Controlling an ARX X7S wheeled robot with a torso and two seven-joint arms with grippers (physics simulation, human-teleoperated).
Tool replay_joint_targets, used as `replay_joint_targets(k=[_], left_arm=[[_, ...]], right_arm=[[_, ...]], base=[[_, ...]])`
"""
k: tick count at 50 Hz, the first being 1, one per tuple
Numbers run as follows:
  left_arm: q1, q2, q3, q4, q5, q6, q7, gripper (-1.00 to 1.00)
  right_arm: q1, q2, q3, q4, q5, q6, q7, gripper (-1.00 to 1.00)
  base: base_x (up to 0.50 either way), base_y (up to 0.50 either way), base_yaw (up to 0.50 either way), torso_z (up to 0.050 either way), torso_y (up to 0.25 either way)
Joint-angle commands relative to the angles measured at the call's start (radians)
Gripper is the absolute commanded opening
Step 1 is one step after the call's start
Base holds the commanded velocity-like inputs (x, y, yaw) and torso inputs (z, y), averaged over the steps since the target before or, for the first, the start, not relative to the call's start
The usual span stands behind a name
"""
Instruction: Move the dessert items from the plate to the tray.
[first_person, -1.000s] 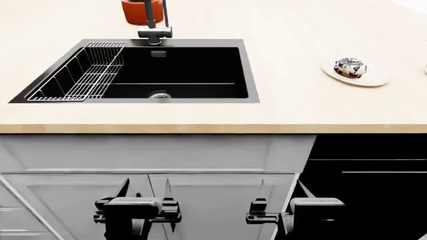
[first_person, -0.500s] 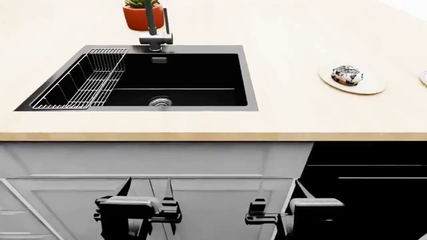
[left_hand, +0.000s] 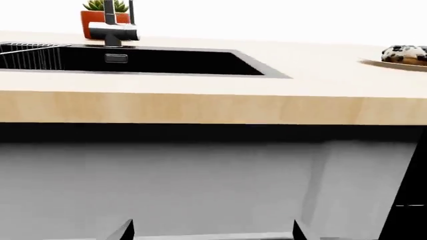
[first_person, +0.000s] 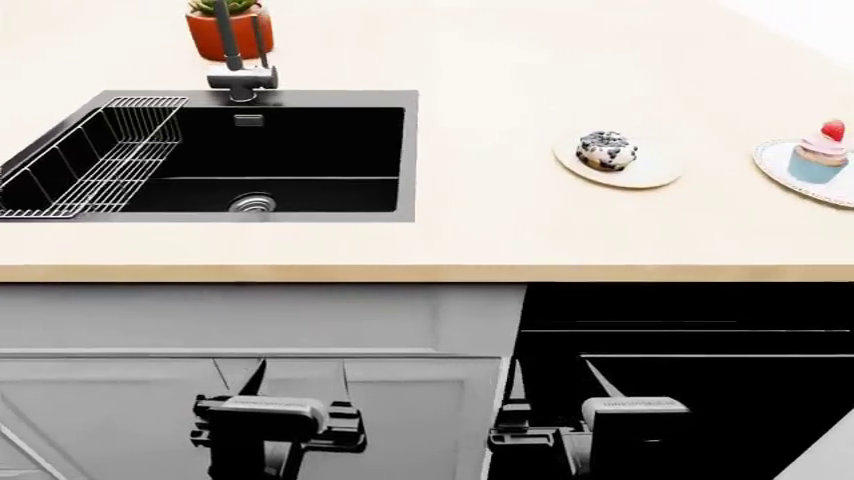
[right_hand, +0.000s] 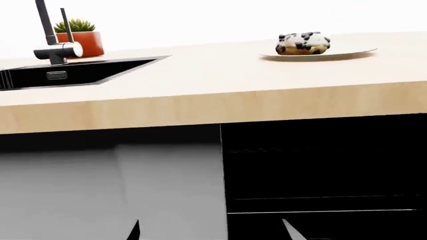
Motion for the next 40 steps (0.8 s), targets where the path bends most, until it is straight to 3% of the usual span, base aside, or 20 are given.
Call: replay_joint_targets(k=[1, 40], left_arm=[[0.005, -0.013, 0.019, 0.001, -0.004, 0.006, -0.008, 1.0], [0.018, -0.044, 0.054, 0.018, -0.032, 0.003, -0.037, 1.0]], right_arm=[[-0.002, 0.013, -0.016, -0.003, 0.018, -0.004, 0.007, 1.0], [-0.009, 0.039, -0.052, 0.0, 0.049, -0.028, 0.039, 1.0]], base=[[0.0, -0.5, 0.0, 0.0, 0.0], [0.0, -0.5, 0.0, 0.0, 0.0]])
